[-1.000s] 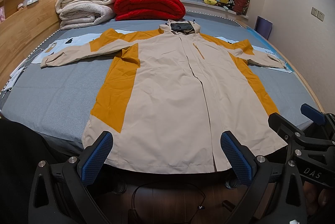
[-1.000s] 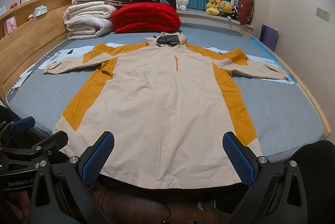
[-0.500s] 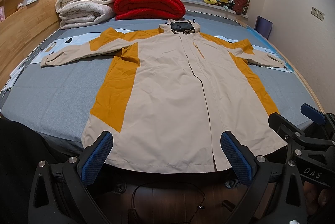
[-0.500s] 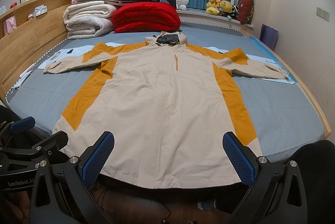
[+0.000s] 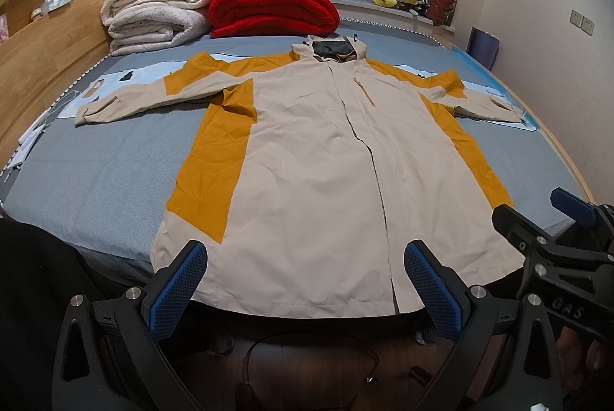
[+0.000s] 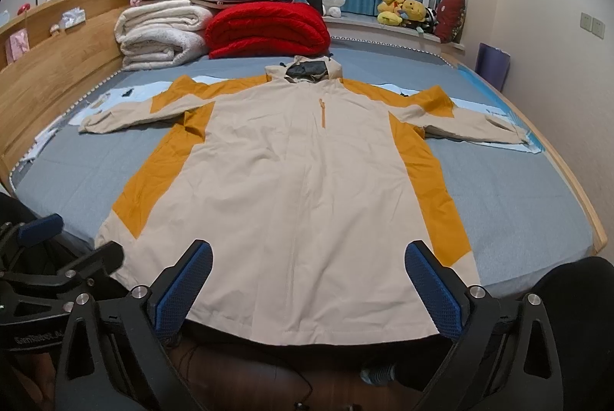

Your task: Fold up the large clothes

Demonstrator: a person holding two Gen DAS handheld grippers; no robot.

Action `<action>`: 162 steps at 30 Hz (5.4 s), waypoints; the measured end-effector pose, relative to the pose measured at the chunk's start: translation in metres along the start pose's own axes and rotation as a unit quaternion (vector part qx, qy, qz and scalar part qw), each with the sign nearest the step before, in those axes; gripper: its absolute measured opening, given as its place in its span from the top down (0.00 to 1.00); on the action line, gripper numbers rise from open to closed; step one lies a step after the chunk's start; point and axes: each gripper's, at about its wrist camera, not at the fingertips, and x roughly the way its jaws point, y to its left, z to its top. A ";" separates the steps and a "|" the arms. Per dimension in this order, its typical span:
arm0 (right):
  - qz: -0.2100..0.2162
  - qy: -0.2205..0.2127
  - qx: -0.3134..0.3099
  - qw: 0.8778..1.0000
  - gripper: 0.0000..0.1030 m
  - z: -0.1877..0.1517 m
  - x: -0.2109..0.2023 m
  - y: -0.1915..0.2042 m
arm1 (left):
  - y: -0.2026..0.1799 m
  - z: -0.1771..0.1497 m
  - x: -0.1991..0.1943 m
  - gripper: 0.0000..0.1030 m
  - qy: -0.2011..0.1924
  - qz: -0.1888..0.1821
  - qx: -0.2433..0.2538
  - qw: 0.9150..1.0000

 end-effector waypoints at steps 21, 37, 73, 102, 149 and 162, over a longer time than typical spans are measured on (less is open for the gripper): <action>0.040 0.047 0.099 0.993 0.35 0.014 0.016 -0.032 | -0.017 0.036 -0.039 0.27 -0.054 0.011 0.030 0.998; 0.056 0.022 0.061 0.996 0.85 0.127 0.084 -0.027 | 0.044 0.161 0.079 0.84 -0.050 0.047 0.016 0.998; 0.106 0.045 0.028 0.993 0.77 0.282 0.309 -0.036 | 0.529 0.166 0.266 0.72 -0.010 0.161 -0.407 0.899; 0.100 0.101 0.079 0.987 0.70 0.262 0.287 -0.066 | 0.218 0.301 0.151 1.00 -0.134 0.050 -0.217 0.966; 0.243 0.125 -0.022 0.962 0.58 0.241 0.357 0.050 | 0.117 0.255 0.364 0.98 0.220 -0.174 -0.224 0.933; 0.225 0.182 -0.007 0.957 0.51 0.230 0.392 0.054 | 0.082 0.285 0.333 0.91 0.171 -0.290 -0.152 0.929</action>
